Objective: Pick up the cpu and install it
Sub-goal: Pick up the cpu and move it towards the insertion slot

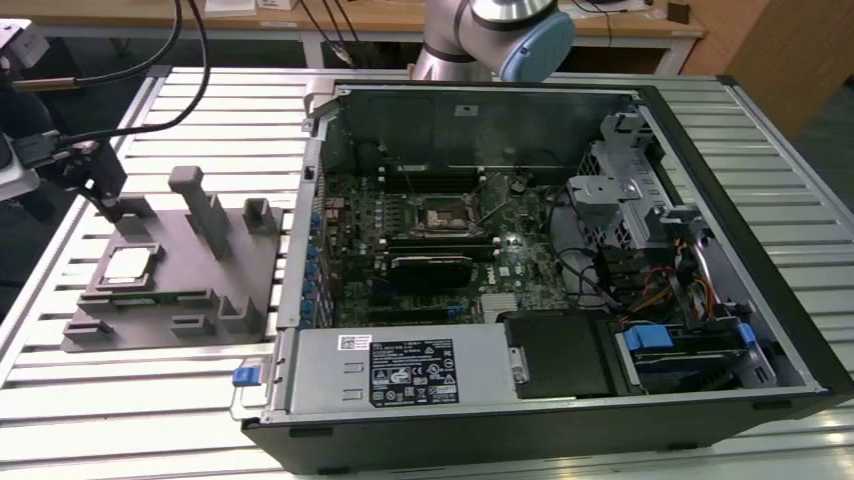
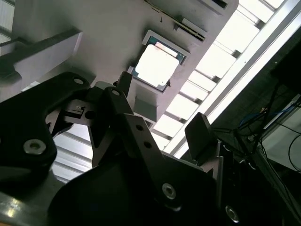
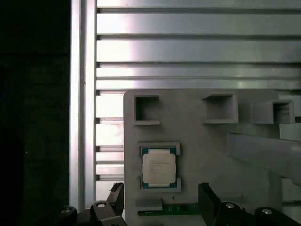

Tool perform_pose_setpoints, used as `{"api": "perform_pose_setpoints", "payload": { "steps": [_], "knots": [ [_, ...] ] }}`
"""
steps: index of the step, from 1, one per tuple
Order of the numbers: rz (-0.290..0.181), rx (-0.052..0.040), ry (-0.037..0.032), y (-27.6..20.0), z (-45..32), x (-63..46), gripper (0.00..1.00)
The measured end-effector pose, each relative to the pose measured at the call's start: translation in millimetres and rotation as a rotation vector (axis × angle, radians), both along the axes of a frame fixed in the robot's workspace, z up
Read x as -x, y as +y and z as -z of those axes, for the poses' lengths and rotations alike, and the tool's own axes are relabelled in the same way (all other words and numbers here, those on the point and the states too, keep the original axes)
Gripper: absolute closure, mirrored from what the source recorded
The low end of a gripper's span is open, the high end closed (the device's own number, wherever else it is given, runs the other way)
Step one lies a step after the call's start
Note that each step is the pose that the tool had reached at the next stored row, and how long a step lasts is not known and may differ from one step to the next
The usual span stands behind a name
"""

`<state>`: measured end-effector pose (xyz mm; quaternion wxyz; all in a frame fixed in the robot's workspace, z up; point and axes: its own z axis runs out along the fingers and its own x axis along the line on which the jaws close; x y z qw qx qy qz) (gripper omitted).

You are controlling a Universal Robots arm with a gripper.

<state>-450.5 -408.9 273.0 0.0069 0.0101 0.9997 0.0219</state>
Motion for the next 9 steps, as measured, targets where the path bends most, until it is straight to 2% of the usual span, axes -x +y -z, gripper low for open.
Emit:
{"api": "perform_pose_setpoints", "payload": {
  "steps": [4,9],
  "knots": [
    [-0.032,0.0001,0.0036,-0.7,7.2,0.1,0.27],
    [-0.033,0.0000,0.0037,-0.8,16.3,0.1,0.27]
  ]
}}
